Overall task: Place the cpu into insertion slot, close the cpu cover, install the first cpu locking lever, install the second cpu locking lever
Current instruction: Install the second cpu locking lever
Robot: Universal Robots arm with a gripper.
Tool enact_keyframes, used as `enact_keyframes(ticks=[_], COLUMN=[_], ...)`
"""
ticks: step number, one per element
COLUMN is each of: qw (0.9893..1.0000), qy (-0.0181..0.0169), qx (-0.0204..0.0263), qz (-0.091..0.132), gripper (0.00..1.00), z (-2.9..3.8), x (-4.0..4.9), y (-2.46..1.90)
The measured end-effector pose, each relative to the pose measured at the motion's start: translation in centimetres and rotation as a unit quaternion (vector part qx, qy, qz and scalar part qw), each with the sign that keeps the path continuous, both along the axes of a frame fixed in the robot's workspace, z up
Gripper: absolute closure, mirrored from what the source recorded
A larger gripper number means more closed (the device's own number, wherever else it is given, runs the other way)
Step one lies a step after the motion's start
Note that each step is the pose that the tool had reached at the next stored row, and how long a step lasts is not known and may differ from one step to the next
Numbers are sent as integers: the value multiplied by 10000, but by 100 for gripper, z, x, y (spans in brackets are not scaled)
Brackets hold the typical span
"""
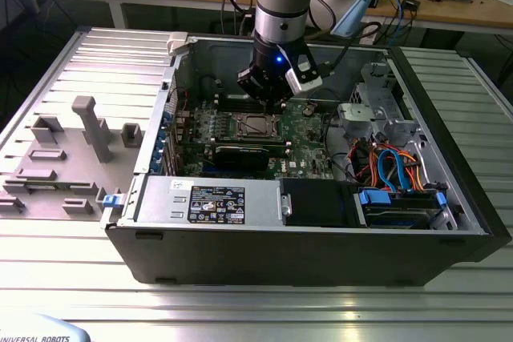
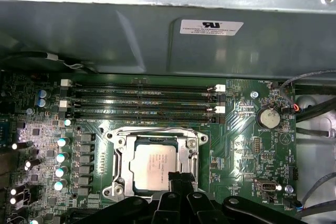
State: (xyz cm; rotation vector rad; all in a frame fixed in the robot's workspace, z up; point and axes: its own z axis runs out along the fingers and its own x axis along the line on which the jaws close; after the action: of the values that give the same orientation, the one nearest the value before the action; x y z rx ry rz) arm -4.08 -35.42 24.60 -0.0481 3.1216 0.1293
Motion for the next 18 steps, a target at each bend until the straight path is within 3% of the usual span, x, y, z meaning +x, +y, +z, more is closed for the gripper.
enact_keyframes(ticks=[3,7,11,15,18], qw=[10000,10000,10000,10000,10000], qy=[0,0,0,0,0], qx=[0,1,0,0,1], qz=[1,0,0,0,-3], gripper=[89,89,89,89,89], z=[0,0,23,132,147], x=[1,0,0,0,0], y=[-9,-85,-89,-89,-95])
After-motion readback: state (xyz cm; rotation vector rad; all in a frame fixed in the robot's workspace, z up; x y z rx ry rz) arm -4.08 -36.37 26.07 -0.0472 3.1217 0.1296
